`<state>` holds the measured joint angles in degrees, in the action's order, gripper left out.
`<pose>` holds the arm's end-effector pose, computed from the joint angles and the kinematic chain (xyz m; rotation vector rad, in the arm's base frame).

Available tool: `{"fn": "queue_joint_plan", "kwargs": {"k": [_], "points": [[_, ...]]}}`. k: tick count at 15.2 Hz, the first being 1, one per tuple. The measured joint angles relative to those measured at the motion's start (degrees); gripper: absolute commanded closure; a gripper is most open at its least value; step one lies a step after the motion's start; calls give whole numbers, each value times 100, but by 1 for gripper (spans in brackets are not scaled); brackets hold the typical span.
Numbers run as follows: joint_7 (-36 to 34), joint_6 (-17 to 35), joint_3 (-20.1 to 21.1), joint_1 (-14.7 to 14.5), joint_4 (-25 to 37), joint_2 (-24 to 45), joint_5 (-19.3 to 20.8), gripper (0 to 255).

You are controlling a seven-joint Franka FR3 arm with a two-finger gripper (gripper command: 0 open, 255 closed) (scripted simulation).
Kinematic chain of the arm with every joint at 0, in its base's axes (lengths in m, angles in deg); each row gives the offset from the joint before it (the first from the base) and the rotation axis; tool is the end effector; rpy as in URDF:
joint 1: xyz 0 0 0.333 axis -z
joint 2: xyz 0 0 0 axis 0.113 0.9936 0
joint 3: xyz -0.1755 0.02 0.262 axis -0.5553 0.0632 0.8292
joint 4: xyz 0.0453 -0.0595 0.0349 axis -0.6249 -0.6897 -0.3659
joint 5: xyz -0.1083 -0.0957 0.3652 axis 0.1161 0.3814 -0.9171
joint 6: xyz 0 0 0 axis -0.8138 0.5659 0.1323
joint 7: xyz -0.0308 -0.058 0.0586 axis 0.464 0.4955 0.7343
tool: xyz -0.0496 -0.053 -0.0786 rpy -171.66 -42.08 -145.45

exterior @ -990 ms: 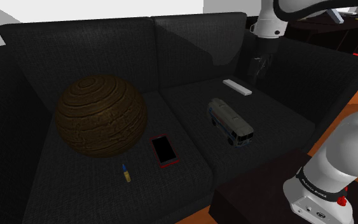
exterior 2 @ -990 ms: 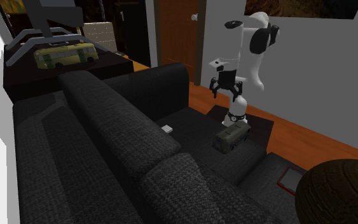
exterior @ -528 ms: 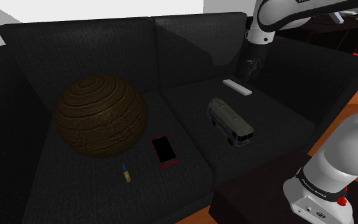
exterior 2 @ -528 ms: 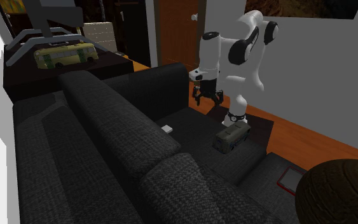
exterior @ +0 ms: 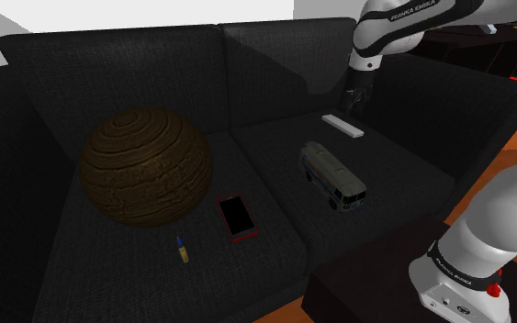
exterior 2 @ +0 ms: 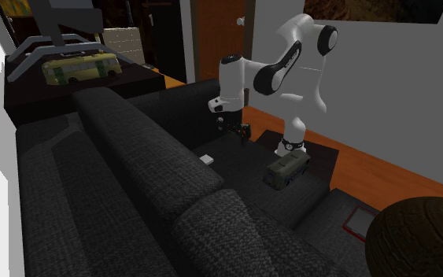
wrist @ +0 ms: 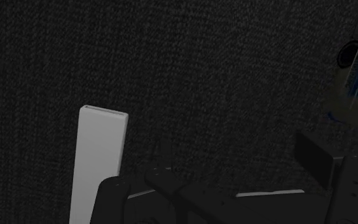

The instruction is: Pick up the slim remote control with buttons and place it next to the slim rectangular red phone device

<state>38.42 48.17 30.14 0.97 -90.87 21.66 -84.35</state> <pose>0.4534 -0.1542 0.4567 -3.1124 -0.0220 0.0678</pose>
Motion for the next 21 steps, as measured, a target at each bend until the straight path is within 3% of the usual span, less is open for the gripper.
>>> {"fn": "queue_joint_plan", "kwargs": {"k": [6, 15, 21], "points": [[436, 428, -303, 181, 765, 1172, -253, 0], [1058, 594, -507, 630, 2404, 3017, -855, 0], [1153, 897, -487, 697, 2398, 3321, -968, 0]]}}
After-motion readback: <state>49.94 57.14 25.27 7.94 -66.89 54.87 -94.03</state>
